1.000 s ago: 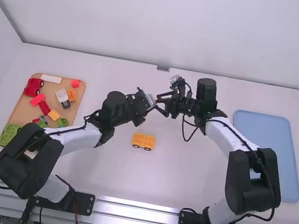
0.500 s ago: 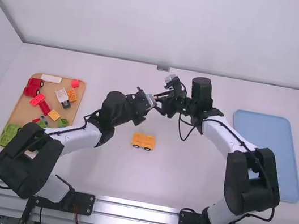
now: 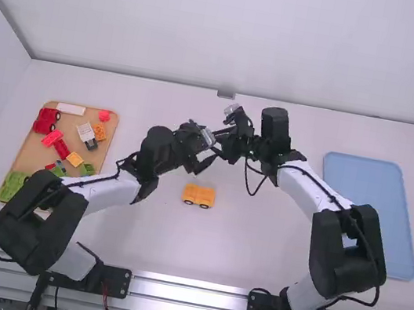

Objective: Assemble lego blocks to make yellow taxi

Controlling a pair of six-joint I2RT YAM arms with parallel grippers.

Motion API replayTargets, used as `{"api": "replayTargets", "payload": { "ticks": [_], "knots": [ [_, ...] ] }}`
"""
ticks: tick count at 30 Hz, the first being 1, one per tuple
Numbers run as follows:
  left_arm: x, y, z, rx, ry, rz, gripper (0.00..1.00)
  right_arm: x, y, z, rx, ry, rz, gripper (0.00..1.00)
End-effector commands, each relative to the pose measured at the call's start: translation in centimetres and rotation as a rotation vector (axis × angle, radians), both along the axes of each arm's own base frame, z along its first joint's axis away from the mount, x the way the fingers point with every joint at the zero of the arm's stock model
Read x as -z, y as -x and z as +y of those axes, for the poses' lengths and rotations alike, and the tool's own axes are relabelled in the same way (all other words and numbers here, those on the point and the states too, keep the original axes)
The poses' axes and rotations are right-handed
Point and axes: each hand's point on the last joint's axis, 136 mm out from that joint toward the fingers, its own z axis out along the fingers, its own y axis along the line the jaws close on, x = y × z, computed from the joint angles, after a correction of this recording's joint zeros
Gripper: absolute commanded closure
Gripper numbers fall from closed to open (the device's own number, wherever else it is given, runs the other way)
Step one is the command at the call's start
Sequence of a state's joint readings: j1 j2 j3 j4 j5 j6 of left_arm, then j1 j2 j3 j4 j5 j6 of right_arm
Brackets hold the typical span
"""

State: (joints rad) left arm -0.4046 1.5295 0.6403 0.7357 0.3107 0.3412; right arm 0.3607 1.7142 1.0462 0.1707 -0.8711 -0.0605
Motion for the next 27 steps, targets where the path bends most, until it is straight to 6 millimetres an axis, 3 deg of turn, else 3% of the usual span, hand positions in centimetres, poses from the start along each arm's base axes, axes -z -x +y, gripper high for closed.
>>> {"api": "replayTargets", "payload": {
  "ticks": [1,4,8,13,21,23,25,27],
  "knots": [
    [-0.6,-0.4,0.4,-0.026,0.081,0.049,0.01,-1.9,-0.5,-0.3,-0.019,-0.014,-0.076,0.82],
    [-1.0,-0.2,0.9,0.021,0.124,0.121,0.01,-2.2,-0.7,-1.0,-0.043,0.021,-0.115,0.84],
    [-2.6,2.1,1.0,0.325,0.159,0.217,0.01,-3.5,0.2,-1.4,-0.158,0.072,-0.199,0.85],
    [-4.2,4.0,1.4,0.574,0.208,0.231,0.01,-5.0,1.8,-0.7,-0.284,0.129,-0.304,0.85],
    [-3.6,5.6,0.2,0.735,0.241,0.235,0.0,-5.7,3.7,0.3,-0.394,0.163,-0.382,0.85],
    [-3.5,5.7,0.3,0.732,0.242,0.239,0.04,-5.7,3.6,0.2,-0.392,0.164,-0.381,0.85],
    [-3.4,5.7,0.3,0.734,0.241,0.237,0.21,-5.7,3.6,0.2,-0.391,0.164,-0.38,0.85],
    [-3.5,5.8,0.3,0.738,0.242,0.234,0.27,-5.7,3.8,0.2,-0.395,0.164,-0.376,0.85]
  ]
}}
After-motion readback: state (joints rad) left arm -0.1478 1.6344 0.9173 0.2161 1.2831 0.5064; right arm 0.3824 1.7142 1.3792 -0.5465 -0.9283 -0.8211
